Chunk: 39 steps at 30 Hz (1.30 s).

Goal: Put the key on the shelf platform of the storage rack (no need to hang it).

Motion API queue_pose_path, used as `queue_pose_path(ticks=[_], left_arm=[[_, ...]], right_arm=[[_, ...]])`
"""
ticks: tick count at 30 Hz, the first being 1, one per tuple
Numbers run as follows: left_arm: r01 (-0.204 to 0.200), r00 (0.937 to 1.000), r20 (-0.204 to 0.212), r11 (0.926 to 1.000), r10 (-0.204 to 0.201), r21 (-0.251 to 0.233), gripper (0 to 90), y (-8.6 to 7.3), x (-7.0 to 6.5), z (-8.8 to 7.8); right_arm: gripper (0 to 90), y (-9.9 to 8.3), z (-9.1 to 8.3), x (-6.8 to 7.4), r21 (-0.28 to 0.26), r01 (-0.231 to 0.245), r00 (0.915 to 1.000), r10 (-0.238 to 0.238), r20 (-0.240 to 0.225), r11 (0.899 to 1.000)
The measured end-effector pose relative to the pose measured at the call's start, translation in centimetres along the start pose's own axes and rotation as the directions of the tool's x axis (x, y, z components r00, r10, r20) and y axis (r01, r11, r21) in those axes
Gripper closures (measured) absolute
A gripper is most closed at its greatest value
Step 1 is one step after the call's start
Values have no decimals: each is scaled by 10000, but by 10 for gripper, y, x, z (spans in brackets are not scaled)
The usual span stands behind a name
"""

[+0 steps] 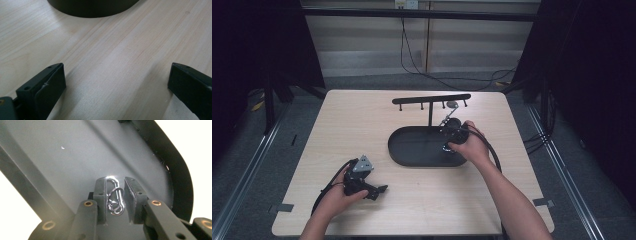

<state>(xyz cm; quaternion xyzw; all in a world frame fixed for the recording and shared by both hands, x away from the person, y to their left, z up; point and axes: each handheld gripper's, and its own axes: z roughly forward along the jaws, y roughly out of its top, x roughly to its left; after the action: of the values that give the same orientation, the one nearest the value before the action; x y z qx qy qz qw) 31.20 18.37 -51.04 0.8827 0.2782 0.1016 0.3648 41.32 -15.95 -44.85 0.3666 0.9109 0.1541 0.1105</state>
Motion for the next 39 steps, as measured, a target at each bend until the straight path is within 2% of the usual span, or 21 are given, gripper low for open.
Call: queue_pose_path(ticks=[8, 9, 15, 17, 31, 33, 39], left_arm=[[-5, 10000, -4, 10000, 5, 8, 11, 0, 0, 0], [-2, 10000, -2, 10000, 2, 2, 12, 0, 0, 0], [-7, 10000, 7, 10000, 7, 6, 11, 0, 0, 0], [-10, 10000, 8, 10000, 10, 6, 11, 0, 0, 0], [-12, 10000, 8, 10000, 12, 7, 11, 0, 0, 0], [-9, 10000, 8, 10000, 9, 7, 11, 0, 0, 0], [-8, 10000, 8, 10000, 8, 5, 11, 0, 0, 0]], right_arm=[[608, -2, -5, 4, -105, -64, 9999, 63, -86, 9999], [603, -2, -6, 5, -71, -231, 9997, 230, -127, 9997], [559, -3, -9, 6, -135, -139, 9997, 136, -204, 9998], [543, -3, -11, 8, -104, -307, 9992, 305, -246, 9995], [440, -7, -22, 14, -95, -251, 9978, 245, -623, 9996], [426, -8, -23, 14, -157, -110, 9980, 100, -629, 9998], [393, -14, -28, 16, -152, -287, 9970, 275, -718, 9995]])
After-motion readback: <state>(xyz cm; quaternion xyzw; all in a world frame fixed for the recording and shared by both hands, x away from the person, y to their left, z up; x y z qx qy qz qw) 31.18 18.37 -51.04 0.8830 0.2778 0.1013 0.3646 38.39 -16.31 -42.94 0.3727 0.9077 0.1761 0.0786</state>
